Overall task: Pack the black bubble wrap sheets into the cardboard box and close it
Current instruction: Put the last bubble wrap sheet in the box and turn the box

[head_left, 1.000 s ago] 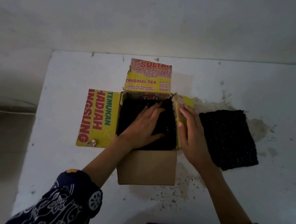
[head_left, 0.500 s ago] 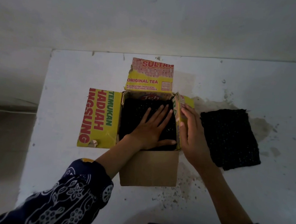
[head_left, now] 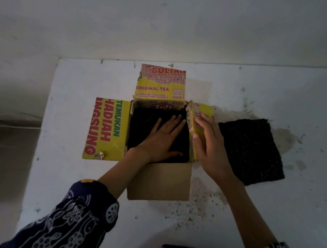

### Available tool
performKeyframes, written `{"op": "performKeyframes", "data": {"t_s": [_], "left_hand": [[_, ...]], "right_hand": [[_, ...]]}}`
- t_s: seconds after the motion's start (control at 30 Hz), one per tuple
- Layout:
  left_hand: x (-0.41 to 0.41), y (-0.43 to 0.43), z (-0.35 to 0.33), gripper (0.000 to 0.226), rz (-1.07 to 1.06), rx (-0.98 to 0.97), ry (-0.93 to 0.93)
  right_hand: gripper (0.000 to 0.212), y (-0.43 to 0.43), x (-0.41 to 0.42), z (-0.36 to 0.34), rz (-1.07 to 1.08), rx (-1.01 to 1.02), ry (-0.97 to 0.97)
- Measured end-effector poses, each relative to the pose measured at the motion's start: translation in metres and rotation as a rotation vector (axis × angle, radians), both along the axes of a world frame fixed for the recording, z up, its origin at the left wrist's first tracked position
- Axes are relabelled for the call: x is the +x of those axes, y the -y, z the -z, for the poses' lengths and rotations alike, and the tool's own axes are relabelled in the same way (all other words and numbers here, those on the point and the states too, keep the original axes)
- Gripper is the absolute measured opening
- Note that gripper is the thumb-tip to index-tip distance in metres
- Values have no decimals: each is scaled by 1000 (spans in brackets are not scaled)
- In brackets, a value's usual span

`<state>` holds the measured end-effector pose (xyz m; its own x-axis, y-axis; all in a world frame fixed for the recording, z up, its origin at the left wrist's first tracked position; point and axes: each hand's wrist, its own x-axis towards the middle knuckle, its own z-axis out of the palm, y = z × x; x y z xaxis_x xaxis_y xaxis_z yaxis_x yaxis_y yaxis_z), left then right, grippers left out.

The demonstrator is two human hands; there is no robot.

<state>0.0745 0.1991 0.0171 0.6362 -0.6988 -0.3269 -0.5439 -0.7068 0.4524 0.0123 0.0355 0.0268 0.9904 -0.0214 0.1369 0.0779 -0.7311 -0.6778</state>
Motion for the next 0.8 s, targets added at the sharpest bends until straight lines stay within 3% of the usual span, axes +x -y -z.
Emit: {"op": "performKeyframes", "data": {"t_s": [0.1,0.23,0.43,0.53,0.63,0.8], "left_hand": [[-8,7,-26,60,-224,-187,-65],[-33,29,-64,27,-424,-487,137],[-81,92,-90,9,-371,-784,57],[-93,118,-71,10,-360,-728,-88],[-97,144,-45,21,-446,-576,-257],[-91,173,-23,39,-546,-335,-322]], "right_hand": [[40,14,-8,-10,-25,0,37],[32,41,-26,-23,79,30,119],[33,119,-53,0,257,-158,-29],[30,150,-57,18,391,-200,-195],[44,182,-55,29,520,-173,-375],[54,208,-43,40,621,-1,-528]]}}
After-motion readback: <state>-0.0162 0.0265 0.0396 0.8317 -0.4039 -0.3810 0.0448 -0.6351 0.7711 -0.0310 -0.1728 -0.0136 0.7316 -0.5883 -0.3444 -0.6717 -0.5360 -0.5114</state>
